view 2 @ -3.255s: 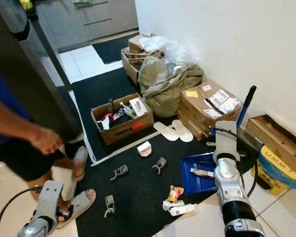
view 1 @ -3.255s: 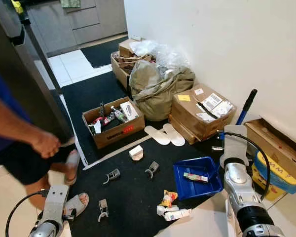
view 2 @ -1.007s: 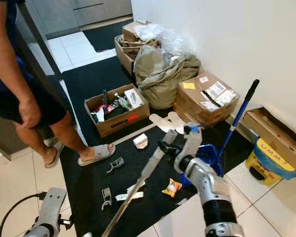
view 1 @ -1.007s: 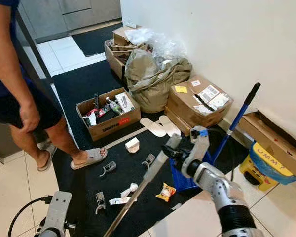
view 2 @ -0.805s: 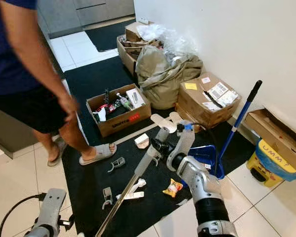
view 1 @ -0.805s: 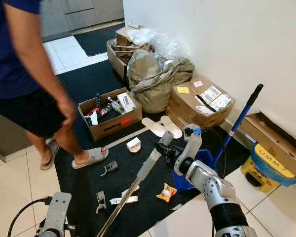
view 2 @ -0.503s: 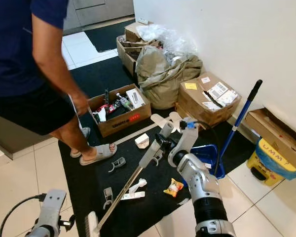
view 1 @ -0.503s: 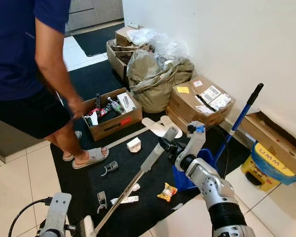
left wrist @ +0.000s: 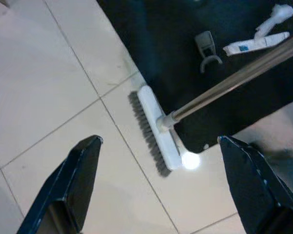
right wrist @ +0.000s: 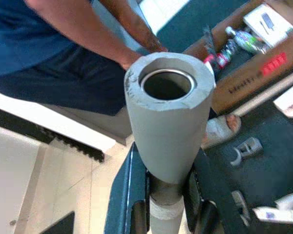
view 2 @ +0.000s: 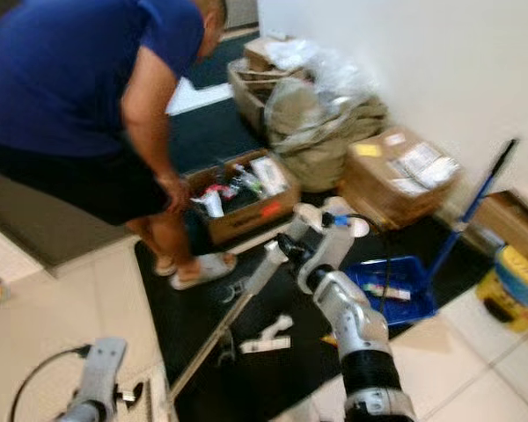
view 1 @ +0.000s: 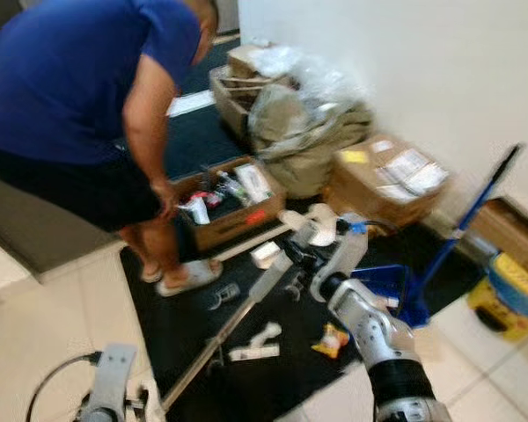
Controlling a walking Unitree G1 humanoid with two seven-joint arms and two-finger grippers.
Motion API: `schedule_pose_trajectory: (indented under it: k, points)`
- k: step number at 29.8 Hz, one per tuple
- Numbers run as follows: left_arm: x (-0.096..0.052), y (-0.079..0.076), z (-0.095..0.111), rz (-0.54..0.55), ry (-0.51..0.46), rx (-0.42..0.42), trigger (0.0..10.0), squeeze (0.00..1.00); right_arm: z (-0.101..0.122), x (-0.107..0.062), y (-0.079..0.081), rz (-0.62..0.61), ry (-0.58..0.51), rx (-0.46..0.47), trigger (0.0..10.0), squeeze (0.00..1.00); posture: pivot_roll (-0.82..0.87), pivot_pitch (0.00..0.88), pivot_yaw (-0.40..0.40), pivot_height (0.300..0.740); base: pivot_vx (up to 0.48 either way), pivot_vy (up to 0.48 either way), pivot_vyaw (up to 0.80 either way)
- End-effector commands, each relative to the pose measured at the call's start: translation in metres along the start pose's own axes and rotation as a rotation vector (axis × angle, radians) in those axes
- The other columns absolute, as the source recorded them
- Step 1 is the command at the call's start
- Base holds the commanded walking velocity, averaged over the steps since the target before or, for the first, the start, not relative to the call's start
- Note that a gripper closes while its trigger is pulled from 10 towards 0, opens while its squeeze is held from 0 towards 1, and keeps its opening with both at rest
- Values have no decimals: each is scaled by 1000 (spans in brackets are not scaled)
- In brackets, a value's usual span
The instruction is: Sweep floor
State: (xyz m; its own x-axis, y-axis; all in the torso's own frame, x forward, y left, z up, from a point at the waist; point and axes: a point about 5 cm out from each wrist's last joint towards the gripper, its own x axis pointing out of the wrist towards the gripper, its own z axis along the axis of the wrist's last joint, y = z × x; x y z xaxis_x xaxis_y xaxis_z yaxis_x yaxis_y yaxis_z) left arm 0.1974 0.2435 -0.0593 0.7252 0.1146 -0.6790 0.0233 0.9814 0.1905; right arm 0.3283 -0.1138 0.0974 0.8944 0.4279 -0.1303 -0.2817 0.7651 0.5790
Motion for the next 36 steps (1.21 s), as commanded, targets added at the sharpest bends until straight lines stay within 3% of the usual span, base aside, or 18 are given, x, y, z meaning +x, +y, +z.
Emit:
schedule_pose_trajectory:
  k: [1, 29, 36]
  points:
    - [-3, 4, -8, 7, 35, 12, 10000, 0, 2, 2, 6, 24, -28, 29, 10000, 0, 0, 78, 50, 740, 0, 480, 0]
    - [-2, -2, -7, -15, 36, 44, 10000, 0, 2, 4, 7, 28, -31, -5, 10000, 0, 1, 66, 48, 740, 0, 34, 0]
    - [-1, -4, -7, -26, 38, 55, 10000, 0, 3, 5, 9, 25, -43, -35, 10000, 0, 1, 70, 48, 740, 0, -480, 0]
